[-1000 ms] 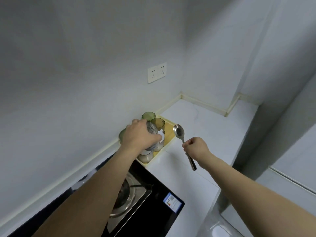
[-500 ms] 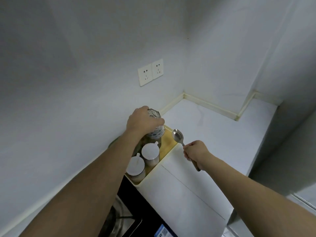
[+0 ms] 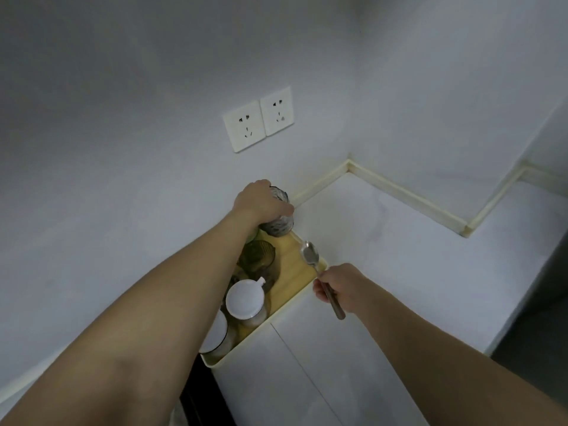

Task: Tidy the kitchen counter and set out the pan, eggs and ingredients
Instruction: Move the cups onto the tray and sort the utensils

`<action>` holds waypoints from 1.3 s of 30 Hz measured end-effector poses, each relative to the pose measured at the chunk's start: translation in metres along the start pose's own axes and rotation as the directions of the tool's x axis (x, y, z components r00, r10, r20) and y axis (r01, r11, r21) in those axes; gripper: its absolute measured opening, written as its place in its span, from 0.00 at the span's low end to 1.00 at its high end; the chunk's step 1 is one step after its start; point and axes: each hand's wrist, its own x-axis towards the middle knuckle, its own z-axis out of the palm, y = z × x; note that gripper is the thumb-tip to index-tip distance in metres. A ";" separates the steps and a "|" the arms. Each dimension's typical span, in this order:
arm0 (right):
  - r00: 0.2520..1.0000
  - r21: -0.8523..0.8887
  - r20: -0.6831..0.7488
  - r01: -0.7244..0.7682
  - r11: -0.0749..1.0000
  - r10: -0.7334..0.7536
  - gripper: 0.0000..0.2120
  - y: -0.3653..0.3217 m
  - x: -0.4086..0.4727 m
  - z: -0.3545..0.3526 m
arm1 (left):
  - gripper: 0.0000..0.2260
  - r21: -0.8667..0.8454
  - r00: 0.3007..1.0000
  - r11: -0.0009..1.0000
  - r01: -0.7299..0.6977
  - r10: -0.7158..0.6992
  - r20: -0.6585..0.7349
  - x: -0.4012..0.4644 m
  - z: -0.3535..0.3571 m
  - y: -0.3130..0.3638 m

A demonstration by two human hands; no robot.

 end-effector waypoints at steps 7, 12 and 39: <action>0.988 0.092 0.084 -0.136 0.986 0.129 0.07 -0.006 0.036 0.012 | 0.35 0.044 0.998 0.998 0.037 -0.040 0.051 0.034 0.020 0.002; 0.975 0.102 0.133 -0.195 0.976 0.181 0.08 -0.006 0.058 0.026 | 0.37 0.119 0.993 0.992 0.051 -0.063 0.097 0.056 0.037 -0.006; 0.970 0.067 0.043 -0.242 0.968 0.239 0.10 -0.015 0.118 0.076 | 0.45 0.050 0.974 0.999 -0.003 -0.009 0.226 0.119 0.076 -0.058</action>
